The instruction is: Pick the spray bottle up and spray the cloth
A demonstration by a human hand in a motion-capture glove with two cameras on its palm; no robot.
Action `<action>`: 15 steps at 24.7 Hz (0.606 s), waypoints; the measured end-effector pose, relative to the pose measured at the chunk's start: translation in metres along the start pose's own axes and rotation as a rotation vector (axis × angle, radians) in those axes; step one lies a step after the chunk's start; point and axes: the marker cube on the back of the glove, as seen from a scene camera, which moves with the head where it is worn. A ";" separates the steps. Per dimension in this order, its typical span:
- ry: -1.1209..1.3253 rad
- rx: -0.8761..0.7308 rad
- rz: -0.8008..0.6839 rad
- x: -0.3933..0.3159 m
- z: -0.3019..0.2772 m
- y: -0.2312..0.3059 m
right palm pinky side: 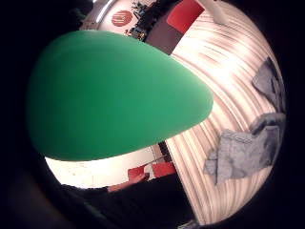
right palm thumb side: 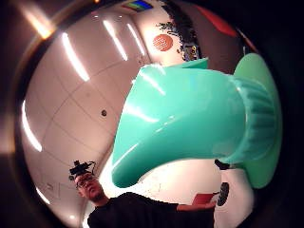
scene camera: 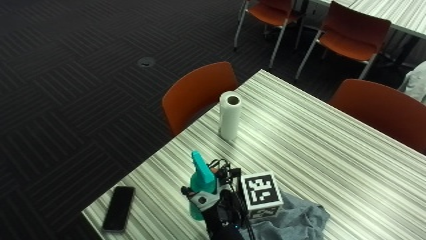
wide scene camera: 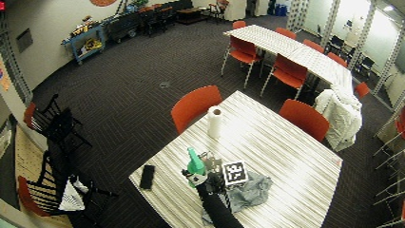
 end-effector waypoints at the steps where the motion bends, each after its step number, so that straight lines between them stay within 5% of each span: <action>1: 0.002 0.003 0.013 0.009 0.002 0.003; 15: 0.053 0.020 0.120 0.058 -0.006 0.030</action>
